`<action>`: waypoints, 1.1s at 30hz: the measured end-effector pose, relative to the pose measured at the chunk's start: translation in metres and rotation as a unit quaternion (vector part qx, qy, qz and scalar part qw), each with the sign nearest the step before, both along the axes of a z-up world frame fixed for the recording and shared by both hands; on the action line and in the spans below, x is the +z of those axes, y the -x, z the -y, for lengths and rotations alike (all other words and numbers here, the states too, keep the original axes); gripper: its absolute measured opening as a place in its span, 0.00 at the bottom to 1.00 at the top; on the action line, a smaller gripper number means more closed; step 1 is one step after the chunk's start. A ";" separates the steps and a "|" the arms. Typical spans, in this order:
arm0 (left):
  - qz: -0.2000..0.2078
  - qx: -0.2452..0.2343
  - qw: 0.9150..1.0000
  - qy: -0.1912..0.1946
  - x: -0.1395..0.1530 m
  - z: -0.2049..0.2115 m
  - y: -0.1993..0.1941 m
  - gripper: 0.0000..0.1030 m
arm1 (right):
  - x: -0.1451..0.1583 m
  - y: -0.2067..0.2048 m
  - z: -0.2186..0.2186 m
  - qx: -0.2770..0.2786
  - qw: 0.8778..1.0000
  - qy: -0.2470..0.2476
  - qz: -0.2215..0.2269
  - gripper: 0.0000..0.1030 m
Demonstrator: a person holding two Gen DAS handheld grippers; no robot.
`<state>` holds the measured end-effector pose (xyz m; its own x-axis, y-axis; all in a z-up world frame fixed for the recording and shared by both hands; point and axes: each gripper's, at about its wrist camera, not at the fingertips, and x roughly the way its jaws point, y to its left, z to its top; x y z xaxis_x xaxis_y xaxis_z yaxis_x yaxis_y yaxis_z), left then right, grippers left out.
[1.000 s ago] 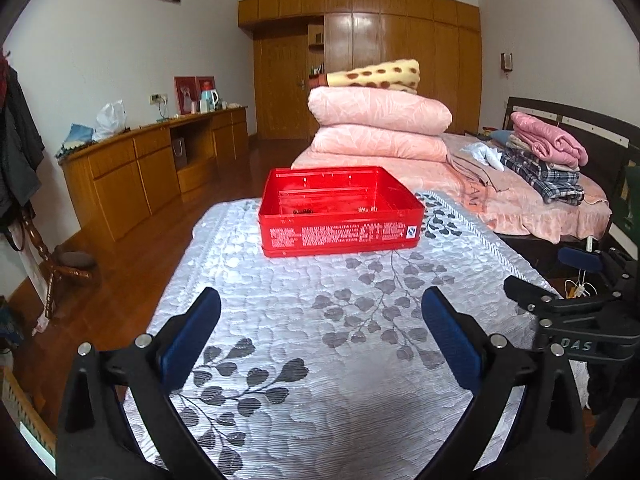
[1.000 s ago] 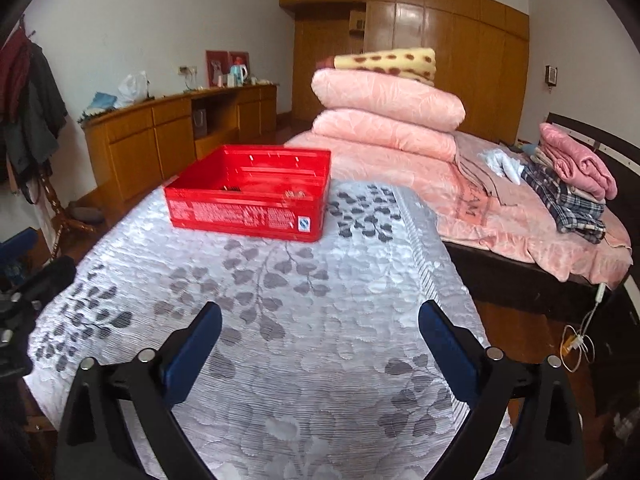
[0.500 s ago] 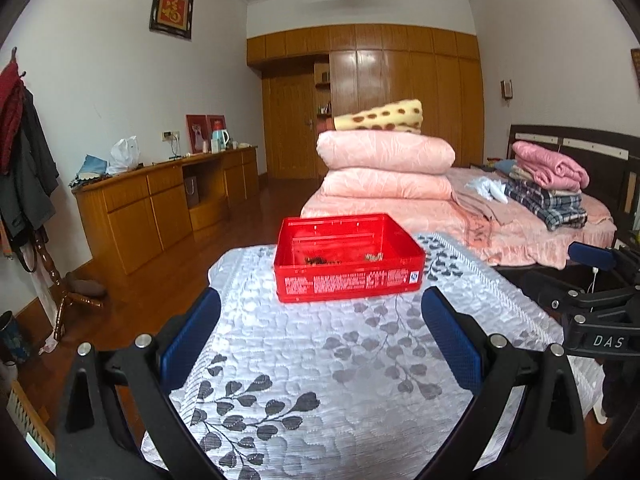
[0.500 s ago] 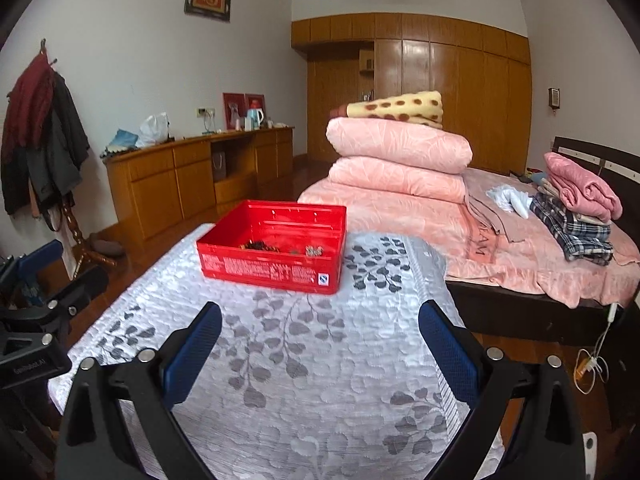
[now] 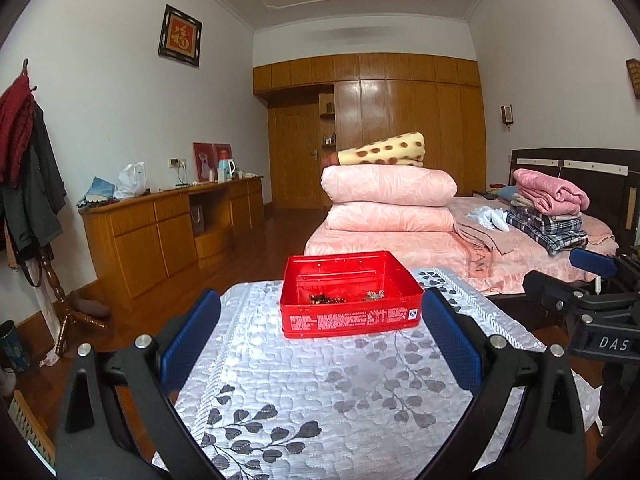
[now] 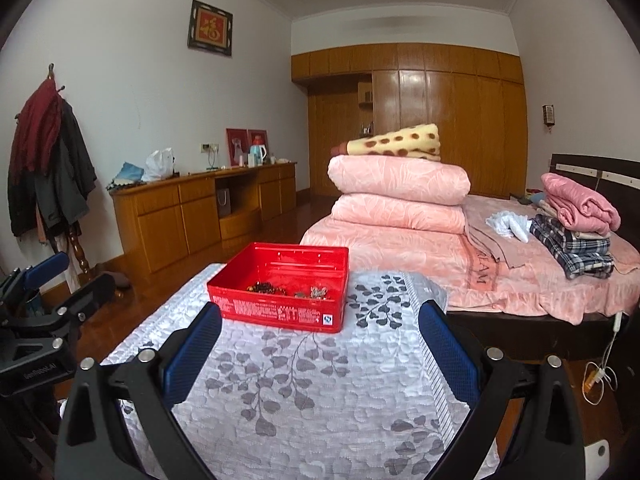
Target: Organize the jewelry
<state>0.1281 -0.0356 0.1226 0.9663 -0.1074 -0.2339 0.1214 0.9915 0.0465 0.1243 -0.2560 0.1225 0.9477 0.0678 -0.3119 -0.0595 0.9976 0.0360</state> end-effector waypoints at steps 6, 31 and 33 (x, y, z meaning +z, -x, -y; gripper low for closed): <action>0.006 0.001 1.000 0.004 0.001 0.002 0.001 0.95 | 0.001 0.004 -0.002 -0.002 1.000 0.006 0.017 0.94; 0.008 -0.006 1.000 0.010 0.004 0.003 0.002 0.95 | 0.002 0.005 -0.008 0.009 1.000 0.003 0.021 0.94; 0.008 -0.006 1.000 0.010 0.005 0.003 0.003 0.95 | 0.002 0.004 -0.008 0.009 1.000 0.003 0.020 0.94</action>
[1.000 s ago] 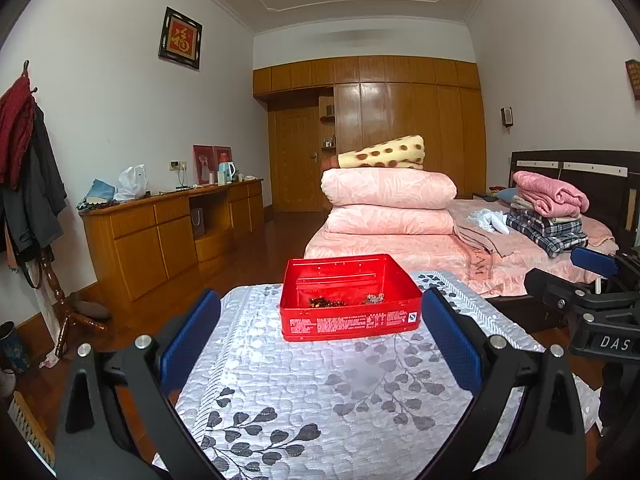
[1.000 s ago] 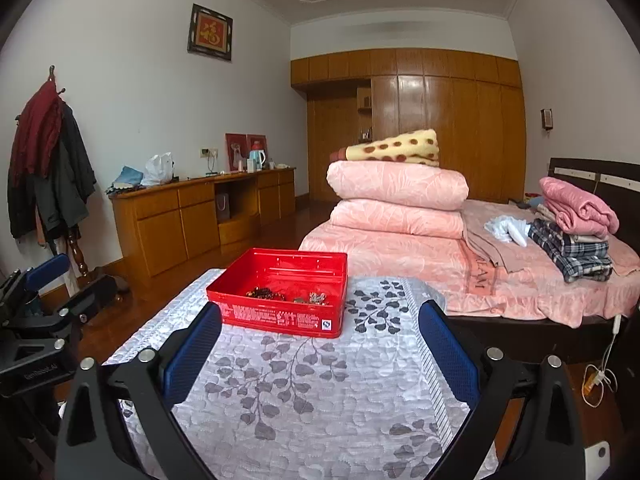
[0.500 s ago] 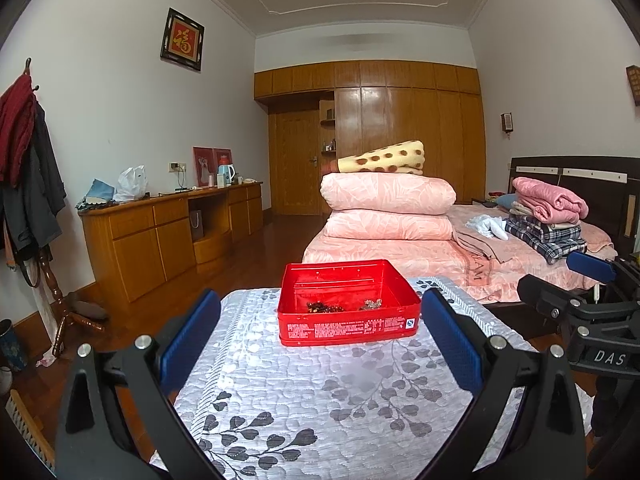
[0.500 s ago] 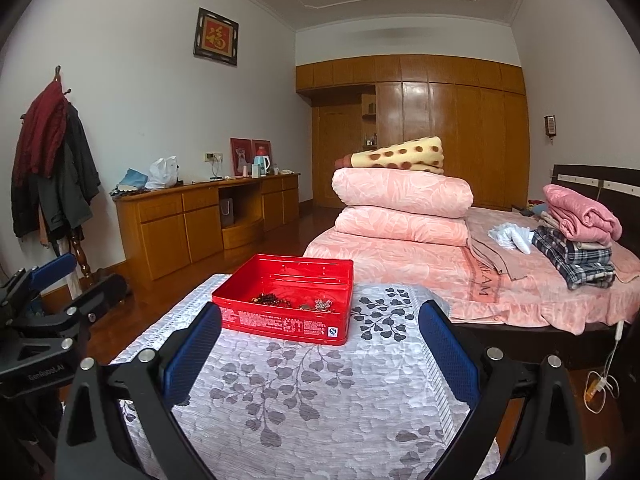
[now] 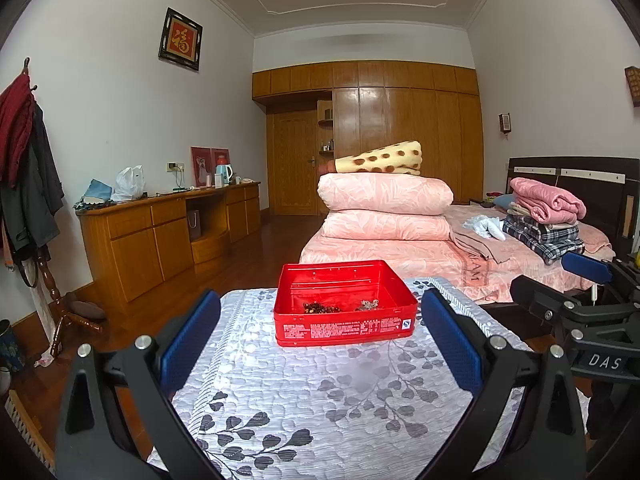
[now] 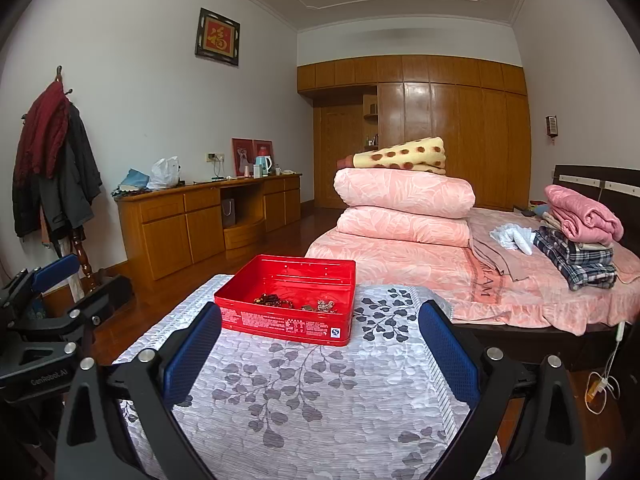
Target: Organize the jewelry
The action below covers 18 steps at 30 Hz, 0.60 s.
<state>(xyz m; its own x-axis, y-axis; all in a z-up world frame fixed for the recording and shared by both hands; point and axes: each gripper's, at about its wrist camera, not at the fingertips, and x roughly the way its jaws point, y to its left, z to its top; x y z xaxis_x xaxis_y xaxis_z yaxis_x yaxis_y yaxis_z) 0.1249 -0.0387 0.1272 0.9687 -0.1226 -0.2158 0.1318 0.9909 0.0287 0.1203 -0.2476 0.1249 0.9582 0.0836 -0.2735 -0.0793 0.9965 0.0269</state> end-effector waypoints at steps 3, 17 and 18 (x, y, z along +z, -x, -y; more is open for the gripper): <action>0.001 0.000 1.000 0.000 0.000 0.000 0.000 0.95 | 0.000 0.000 -0.001 0.000 1.000 0.001 0.001 0.94; 0.001 0.003 1.000 0.000 0.001 -0.002 0.001 0.95 | 0.000 0.000 -0.002 0.001 1.000 0.002 0.002 0.94; 0.001 0.003 1.000 0.000 0.001 -0.002 0.000 0.95 | 0.000 0.000 -0.002 0.001 1.000 0.002 0.002 0.94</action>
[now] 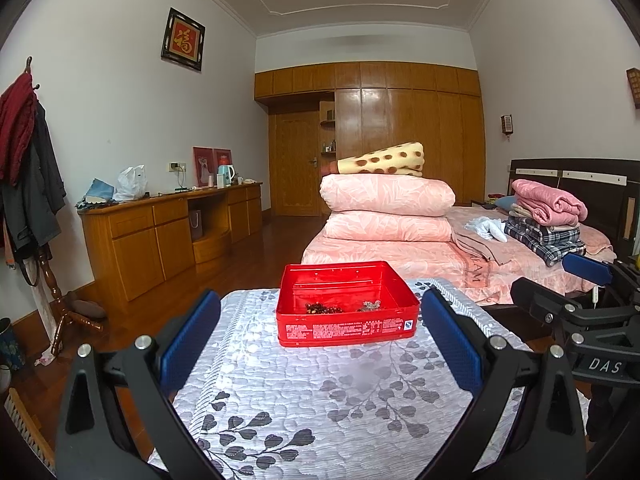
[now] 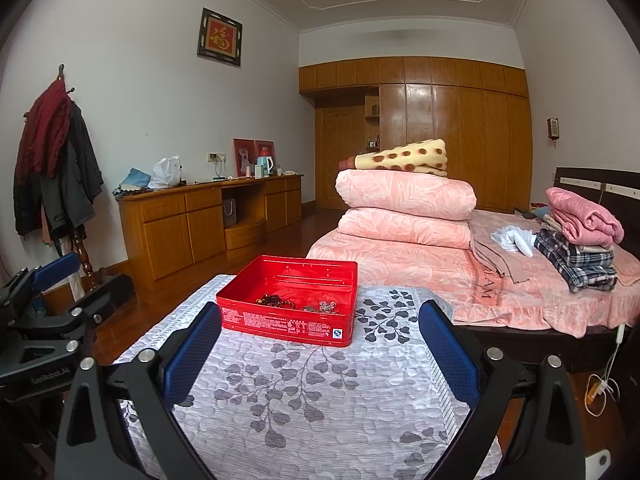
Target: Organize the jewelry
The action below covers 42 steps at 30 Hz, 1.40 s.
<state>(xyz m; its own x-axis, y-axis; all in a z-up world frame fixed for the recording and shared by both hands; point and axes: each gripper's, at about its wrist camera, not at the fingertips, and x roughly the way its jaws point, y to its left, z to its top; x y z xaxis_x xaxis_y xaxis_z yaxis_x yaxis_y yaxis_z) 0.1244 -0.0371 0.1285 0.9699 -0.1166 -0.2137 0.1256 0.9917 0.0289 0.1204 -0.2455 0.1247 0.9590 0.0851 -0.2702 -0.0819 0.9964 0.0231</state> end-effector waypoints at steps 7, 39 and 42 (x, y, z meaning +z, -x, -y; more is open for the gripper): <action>0.000 0.000 1.000 0.000 0.000 0.000 0.000 0.95 | 0.000 0.000 0.000 0.000 1.000 0.001 0.000 0.94; 0.000 -0.001 1.000 -0.002 -0.002 0.001 0.001 0.95 | 0.001 -0.001 -0.002 0.001 1.000 0.000 0.000 0.94; 0.000 -0.001 1.000 -0.001 -0.003 0.001 0.001 0.95 | 0.000 -0.001 -0.002 0.001 1.000 0.000 -0.001 0.94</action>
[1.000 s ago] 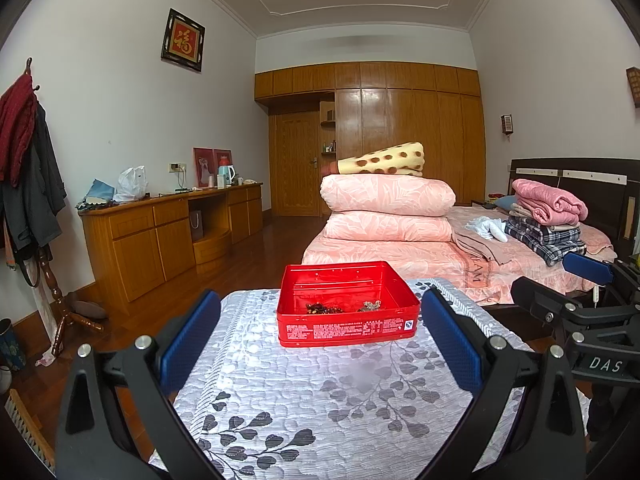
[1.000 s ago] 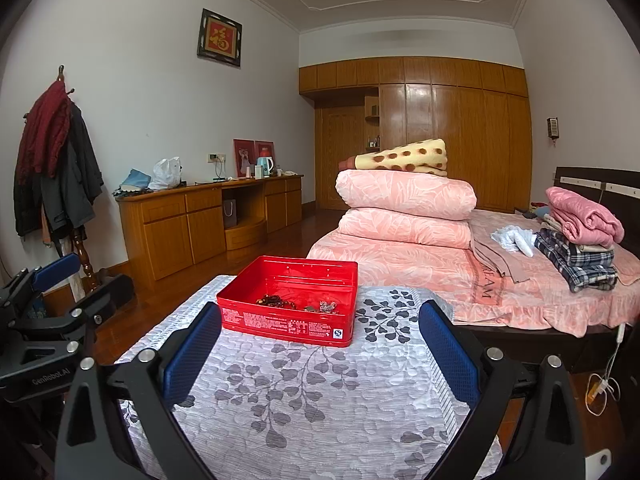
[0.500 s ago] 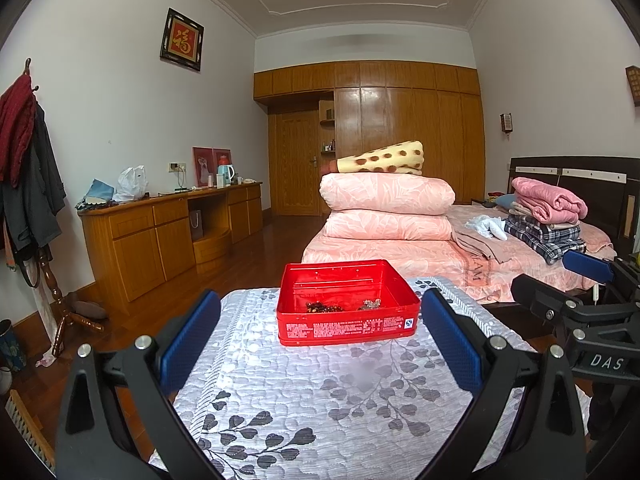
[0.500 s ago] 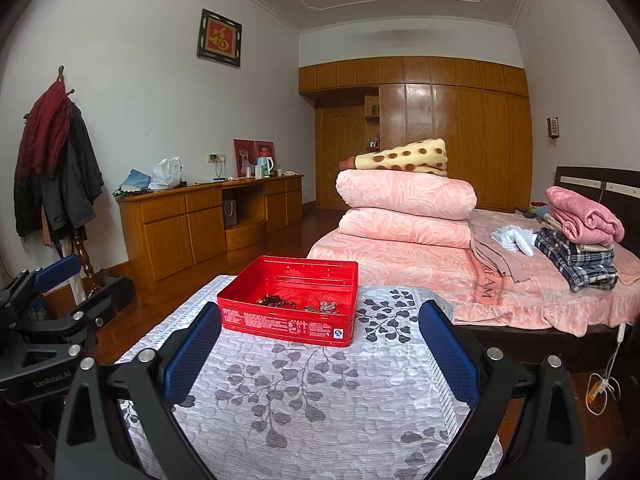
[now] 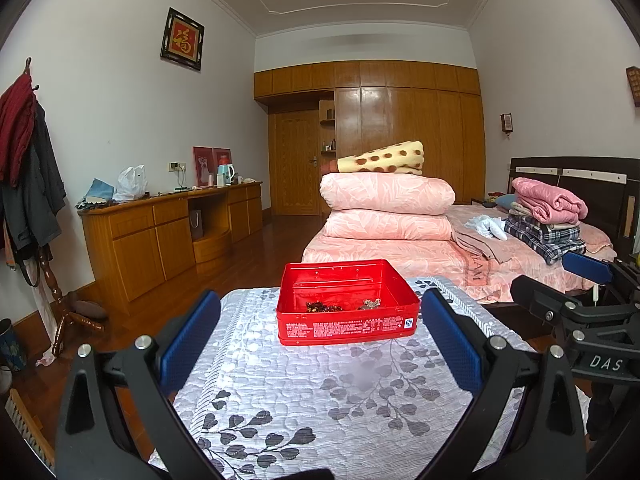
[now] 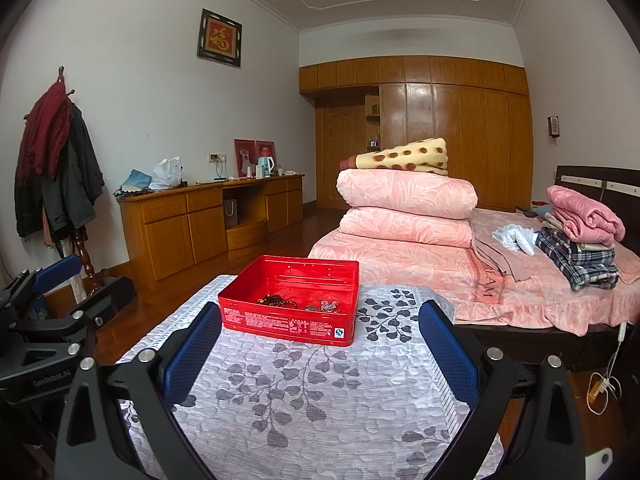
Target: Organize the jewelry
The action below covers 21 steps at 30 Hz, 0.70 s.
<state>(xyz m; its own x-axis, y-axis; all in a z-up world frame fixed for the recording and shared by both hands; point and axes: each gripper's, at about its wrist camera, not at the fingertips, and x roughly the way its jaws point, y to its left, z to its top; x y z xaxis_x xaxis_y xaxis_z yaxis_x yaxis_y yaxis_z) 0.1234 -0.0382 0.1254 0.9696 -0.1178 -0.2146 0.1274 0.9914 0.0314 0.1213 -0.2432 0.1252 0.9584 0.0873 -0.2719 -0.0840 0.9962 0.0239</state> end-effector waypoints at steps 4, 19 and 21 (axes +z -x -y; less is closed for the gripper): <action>0.000 0.000 1.000 0.000 0.000 0.000 0.000 0.95 | 0.000 0.000 0.000 0.000 1.000 0.000 0.000 0.94; -0.006 0.002 1.000 0.001 -0.003 -0.001 -0.001 0.95 | 0.000 0.000 0.000 0.000 1.000 0.000 0.000 0.94; -0.007 0.002 1.000 0.001 -0.003 -0.001 -0.002 0.95 | 0.000 0.000 0.000 0.000 1.000 0.001 -0.001 0.94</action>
